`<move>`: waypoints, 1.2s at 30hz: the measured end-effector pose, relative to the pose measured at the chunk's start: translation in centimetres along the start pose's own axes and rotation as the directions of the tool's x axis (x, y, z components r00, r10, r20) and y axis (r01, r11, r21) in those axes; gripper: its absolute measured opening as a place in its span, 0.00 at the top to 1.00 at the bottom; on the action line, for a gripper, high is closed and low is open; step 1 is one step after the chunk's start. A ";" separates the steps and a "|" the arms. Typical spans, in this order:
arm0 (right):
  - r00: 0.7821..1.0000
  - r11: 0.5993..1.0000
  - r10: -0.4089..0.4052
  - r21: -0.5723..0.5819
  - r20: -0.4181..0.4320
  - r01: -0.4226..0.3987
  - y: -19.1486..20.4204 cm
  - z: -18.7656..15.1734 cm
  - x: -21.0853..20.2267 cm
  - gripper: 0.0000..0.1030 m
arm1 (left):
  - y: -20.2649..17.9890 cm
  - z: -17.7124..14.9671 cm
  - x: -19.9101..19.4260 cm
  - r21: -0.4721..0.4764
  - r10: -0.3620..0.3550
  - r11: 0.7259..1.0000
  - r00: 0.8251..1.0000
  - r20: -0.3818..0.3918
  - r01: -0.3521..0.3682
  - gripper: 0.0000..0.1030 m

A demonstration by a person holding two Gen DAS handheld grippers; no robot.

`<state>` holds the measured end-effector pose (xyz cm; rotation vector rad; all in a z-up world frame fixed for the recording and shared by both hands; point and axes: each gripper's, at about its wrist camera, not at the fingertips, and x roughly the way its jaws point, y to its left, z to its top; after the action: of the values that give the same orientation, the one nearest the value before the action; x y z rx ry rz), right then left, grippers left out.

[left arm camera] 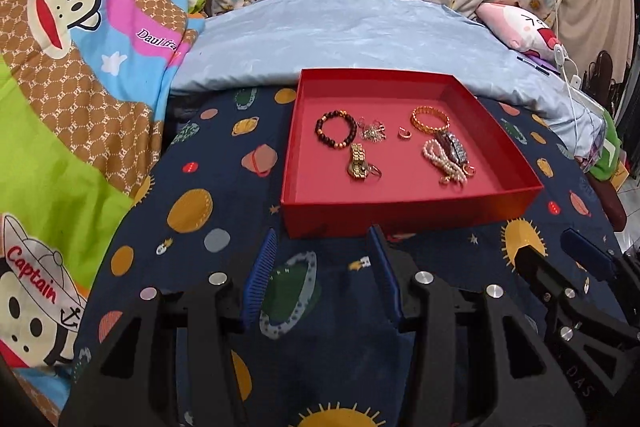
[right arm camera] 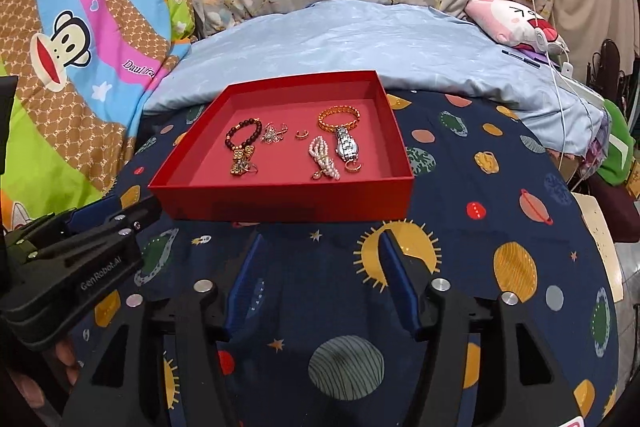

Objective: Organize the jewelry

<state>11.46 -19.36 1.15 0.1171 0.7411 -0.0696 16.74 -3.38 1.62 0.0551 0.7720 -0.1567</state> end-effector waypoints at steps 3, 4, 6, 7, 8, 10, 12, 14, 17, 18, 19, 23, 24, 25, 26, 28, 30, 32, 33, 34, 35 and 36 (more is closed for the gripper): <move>1.000 1.000 -0.012 0.001 0.002 0.012 0.1 -0.6 0.0 0.38 | -0.5 -0.7 0.1 0.009 0.017 1.000 1.000 0.005 -0.017 0.52; 1.000 1.000 -0.012 0.003 -0.001 0.012 0.0 -0.7 0.1 0.38 | -0.7 -0.8 0.1 0.014 0.025 1.000 1.000 0.009 -0.025 0.51; 1.000 1.000 -0.014 0.011 -0.008 0.014 -0.2 -0.9 0.4 0.37 | -1.1 -1.0 0.2 0.021 0.034 0.999 0.999 0.014 -0.034 0.44; 1.000 1.000 -0.015 0.013 -0.009 0.016 -0.3 -0.9 0.5 0.37 | -1.3 -1.1 0.3 0.027 0.041 0.999 0.999 0.021 -0.041 0.44; 1.000 1.000 -0.017 0.015 -0.008 0.017 -0.3 -1.0 0.6 0.36 | -1.4 -1.1 0.4 0.036 0.048 0.998 0.999 0.023 -0.049 0.44; 1.000 1.000 -0.022 0.019 -0.009 0.022 -0.4 -1.0 0.9 0.32 | -1.7 -1.2 0.7 0.045 0.055 0.997 0.998 0.023 -0.056 0.43; 1.000 0.999 -0.028 0.025 -0.009 0.028 -0.6 -1.1 1.3 0.31 | -2.0 -1.2 1.1 0.051 0.072 0.996 0.997 0.024 -0.073 0.40; 0.999 0.999 -0.031 0.027 -0.010 0.031 -0.7 -1.1 1.7 0.31 | -2.1 -1.3 1.5 0.055 0.086 0.995 0.996 0.029 -0.088 0.38; 0.999 0.998 -0.039 0.041 -0.015 0.040 -1.0 -1.3 2.5 0.29 | -2.2 -1.3 2.0 0.052 0.098 0.994 0.995 0.035 -0.100 0.34; 0.999 0.998 -0.041 0.045 -0.016 0.041 -1.1 -1.3 2.7 0.29 | -2.2 -1.4 2.1 0.049 0.098 0.994 0.994 0.038 -0.100 0.34; 0.999 0.998 -0.044 0.045 -0.017 0.045 -1.2 -1.4 2.8 0.29 | -2.2 -1.4 2.2 0.049 0.100 0.994 0.994 0.038 -0.102 0.33; 0.997 0.997 -0.072 0.036 -0.016 0.072 -1.1 -1.5 3.3 0.29 | -2.4 -1.7 2.8 0.058 0.113 0.992 0.993 0.042 -0.116 0.33; 0.997 0.997 -0.074 0.036 -0.016 0.074 -1.1 -1.6 3.4 0.29 | -2.4 -1.7 2.9 0.059 0.114 0.991 0.993 0.041 -0.116 0.33; 0.997 0.997 -0.072 0.038 -0.017 0.073 -1.2 -1.6 3.5 0.29 | -2.4 -1.8 3.0 0.057 0.113 0.992 0.993 0.042 -0.115 0.33; 0.997 0.997 -0.070 0.042 -0.021 0.071 -1.3 -1.6 3.6 0.29 | -2.4 -1.8 3.0 0.055 0.112 0.992 0.993 0.043 -0.114 0.33; 0.997 0.996 -0.077 0.044 -0.026 0.078 -1.3 -1.6 3.7 0.29 | -2.4 -2.0 3.2 0.050 0.109 0.993 0.993 0.044 -0.111 0.33; 0.996 0.996 -0.085 0.040 -0.030 0.086 -1.2 -1.7 3.8 0.29 | -2.4 -2.1 3.2 0.040 0.110 0.993 0.993 0.042 -0.112 0.33; 0.995 0.995 -0.095 0.032 -0.030 0.096 -1.0 -1.7 3.8 0.29 | -2.3 -2.2 3.3 0.030 0.114 0.993 0.993 0.039 -0.115 0.33; 0.995 0.995 -0.098 0.028 -0.028 0.099 -0.9 -1.6 3.8 0.29 | -2.2 -2.2 3.4 0.028 0.113 0.993 0.993 0.035 -0.114 0.33; 0.995 0.995 -0.097 0.025 -0.025 0.098 -0.9 -1.7 3.7 0.29 | -2.2 -2.2 3.5 0.026 0.113 0.993 0.993 0.033 -0.113 0.33; 0.995 0.995 -0.097 0.023 -0.024 0.097 -0.8 -1.7 3.7 0.29 | -2.1 -2.2 3.6 0.023 0.113 0.993 0.993 0.029 -0.113 0.33; 0.995 0.995 -0.101 0.020 -0.021 0.101 -0.8 -1.7 3.7 0.29 | -2.1 -2.2 3.6 0.021 0.112 0.993 0.993 0.028 -0.112 0.33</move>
<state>12.92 -20.01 -2.63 0.1004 0.7659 -0.1729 17.40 -5.62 -2.46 0.1175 0.7386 -0.0593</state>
